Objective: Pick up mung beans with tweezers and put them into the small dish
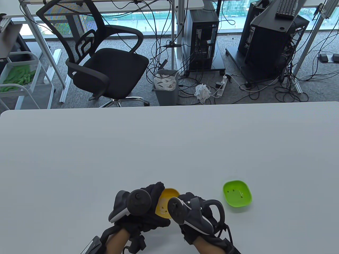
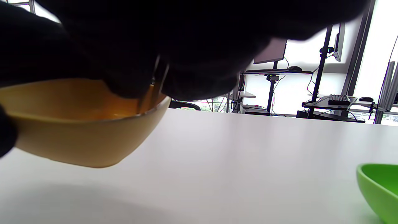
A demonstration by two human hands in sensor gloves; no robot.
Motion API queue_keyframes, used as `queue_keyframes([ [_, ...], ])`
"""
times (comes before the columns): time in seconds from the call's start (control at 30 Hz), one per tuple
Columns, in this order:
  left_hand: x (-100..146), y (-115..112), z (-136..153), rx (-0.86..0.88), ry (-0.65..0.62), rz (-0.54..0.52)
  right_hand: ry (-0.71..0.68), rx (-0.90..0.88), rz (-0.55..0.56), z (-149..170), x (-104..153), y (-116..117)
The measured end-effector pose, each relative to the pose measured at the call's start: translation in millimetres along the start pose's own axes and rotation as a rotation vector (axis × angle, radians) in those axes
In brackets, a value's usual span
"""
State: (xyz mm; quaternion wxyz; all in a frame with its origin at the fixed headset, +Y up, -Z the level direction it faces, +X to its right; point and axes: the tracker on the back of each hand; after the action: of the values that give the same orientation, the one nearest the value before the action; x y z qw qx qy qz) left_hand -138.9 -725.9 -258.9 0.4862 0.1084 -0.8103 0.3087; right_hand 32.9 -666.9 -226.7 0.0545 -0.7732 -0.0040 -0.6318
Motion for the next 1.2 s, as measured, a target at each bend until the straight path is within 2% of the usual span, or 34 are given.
queue_keyframes([
  [0.97, -1, -1, -1, -0.006, 0.0, 0.01, -0.02, -0.064, -0.032, 2, 1, 2],
  [1.07, -1, 0, -1, -0.001, -0.001, 0.002, 0.004, -0.099, -0.003, 11, 3, -3],
  [1.13, 0, 1, -1, 0.003, 0.0, 0.0, 0.05, -0.141, 0.026, 28, 5, -10],
  [1.2, 0, 1, -1, 0.004, 0.001, -0.001, 0.139, -0.202, 0.064, 57, 8, -17],
])
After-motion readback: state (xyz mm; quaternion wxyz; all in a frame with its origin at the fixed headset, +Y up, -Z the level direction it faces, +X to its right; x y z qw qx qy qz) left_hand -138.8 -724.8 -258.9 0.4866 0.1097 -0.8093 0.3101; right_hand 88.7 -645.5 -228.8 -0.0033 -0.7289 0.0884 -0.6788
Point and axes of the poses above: the tracker on the back of each hand, its own z axis roughly to the little-finger side, its own x axis roughly from the fingertips to the wrist, y = z × x, and after that the axes turned 7 degrees about x, right-handed
